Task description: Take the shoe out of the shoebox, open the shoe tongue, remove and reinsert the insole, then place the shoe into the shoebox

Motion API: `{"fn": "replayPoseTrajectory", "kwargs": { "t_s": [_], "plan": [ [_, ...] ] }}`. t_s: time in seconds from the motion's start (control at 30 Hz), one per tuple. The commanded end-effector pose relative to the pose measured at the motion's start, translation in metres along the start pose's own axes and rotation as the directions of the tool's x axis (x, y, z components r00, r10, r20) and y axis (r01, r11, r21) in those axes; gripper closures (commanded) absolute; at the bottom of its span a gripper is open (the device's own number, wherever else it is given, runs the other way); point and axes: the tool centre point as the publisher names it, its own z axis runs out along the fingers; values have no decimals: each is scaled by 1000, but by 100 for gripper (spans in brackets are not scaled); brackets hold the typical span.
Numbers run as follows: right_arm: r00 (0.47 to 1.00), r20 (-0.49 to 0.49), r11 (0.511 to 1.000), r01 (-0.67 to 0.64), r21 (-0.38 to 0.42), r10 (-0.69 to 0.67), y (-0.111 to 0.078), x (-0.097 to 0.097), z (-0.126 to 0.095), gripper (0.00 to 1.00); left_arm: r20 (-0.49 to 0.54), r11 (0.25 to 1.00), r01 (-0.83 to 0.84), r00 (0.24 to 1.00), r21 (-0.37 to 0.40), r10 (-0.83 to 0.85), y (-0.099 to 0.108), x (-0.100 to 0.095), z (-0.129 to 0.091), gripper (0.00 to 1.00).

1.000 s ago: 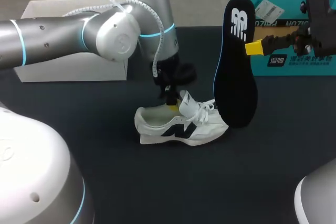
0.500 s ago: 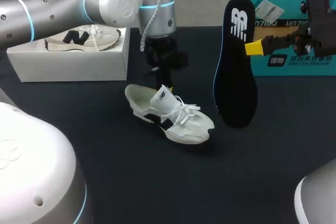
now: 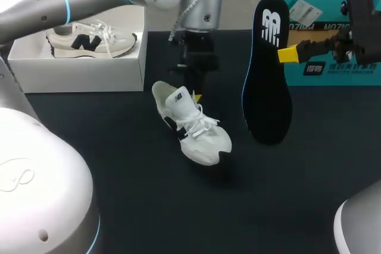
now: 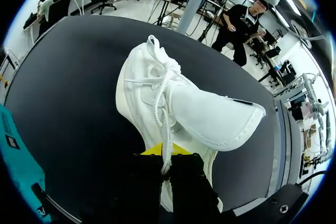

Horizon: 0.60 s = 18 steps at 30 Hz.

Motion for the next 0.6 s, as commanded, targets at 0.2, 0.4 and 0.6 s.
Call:
{"fn": "replayPoseTrajectory", "kwargs": {
  "t_s": [0.2, 0.4, 0.6],
  "plan": [
    [1000, 0, 1000, -1, 3, 1, 2, -1, 3, 100, -204, 965, -257, 949, -51, 242, 4, -3, -4, 100],
    [1000, 0, 1000, -1, 3, 1, 2, -1, 3, 100, -226, 965, -257, 945, -59, 238, 19, -9, -1, 100],
    [1000, 0, 1000, -1, 3, 1, 2, -1, 3, 100, -252, 964, -247, 944, -101, 215, 22, -13, -3, 100]
  ]
}}
